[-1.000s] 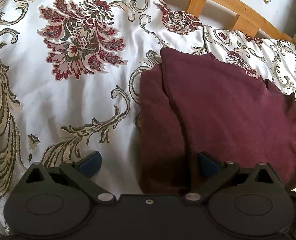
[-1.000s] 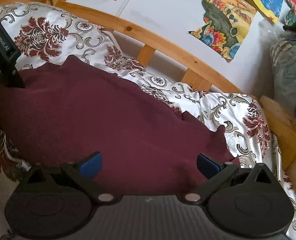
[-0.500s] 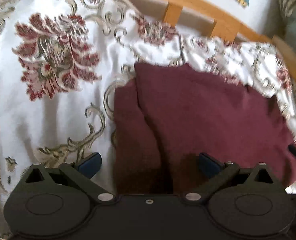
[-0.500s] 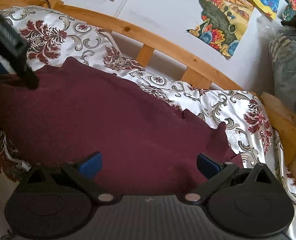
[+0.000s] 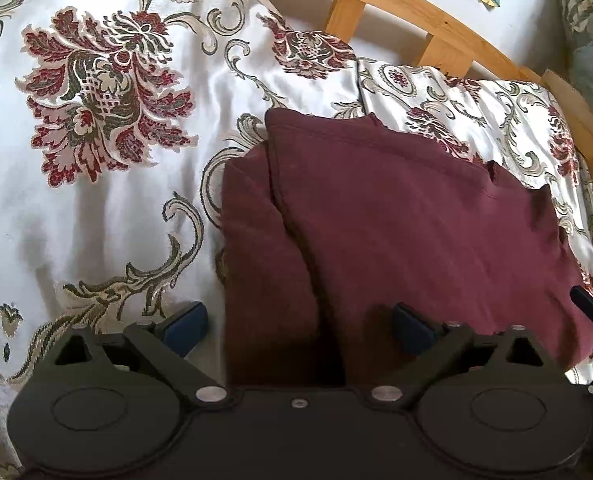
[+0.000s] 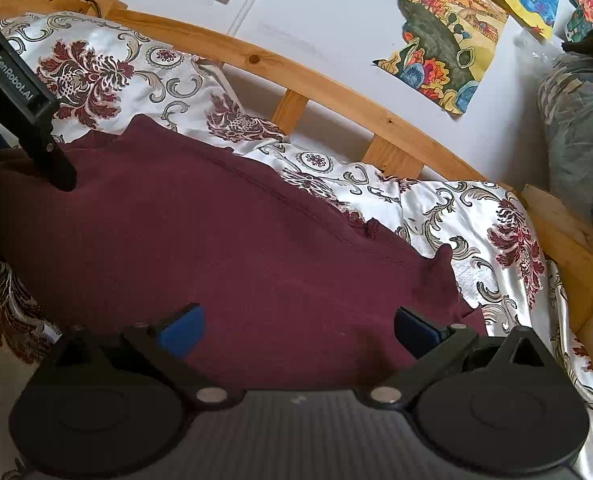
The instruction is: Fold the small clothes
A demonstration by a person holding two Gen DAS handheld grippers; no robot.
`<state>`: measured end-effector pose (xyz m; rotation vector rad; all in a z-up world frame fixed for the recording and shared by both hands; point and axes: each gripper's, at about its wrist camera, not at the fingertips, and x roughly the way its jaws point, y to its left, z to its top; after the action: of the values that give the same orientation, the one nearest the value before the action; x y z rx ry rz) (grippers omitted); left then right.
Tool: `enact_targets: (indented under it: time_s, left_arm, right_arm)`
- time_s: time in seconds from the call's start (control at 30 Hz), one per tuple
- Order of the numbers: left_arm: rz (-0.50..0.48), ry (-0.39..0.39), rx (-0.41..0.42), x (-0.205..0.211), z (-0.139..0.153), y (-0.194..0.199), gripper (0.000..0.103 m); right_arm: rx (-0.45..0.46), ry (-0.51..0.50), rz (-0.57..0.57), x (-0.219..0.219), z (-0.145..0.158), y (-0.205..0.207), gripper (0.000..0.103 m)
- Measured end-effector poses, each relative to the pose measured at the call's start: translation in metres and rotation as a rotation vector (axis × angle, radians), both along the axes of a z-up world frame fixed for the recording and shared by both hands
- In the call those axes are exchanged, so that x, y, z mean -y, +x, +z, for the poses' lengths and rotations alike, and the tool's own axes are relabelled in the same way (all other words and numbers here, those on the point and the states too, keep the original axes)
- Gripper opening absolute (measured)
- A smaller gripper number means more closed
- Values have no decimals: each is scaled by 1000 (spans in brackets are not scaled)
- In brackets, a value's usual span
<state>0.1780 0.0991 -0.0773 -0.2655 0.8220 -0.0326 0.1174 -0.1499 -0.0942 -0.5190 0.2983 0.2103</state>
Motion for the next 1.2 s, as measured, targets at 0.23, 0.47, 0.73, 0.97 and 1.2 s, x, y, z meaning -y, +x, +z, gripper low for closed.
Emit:
enact_targets:
  time_s: [0.23, 0.47, 0.73, 0.97, 1.2]
  left_arm:
    - [10, -39, -9, -2, 3, -4, 76]
    - [75, -101, -11, -7, 6, -6, 46]
    - [83, -85, 6, 1, 13, -6, 25]
    - [20, -19, 79, 31, 49, -3, 19]
    - [-122, 66, 173, 94, 103, 12, 18]
  right_arm:
    - [0, 2, 1, 0, 0, 0, 103]
    - [0, 3, 1, 0, -1, 0, 103]
    - [-148, 87, 63, 21, 24, 20, 103]
    - [-127, 81, 45, 48, 38, 15, 103]
    - [-107, 92, 32, 77, 40, 2, 103]
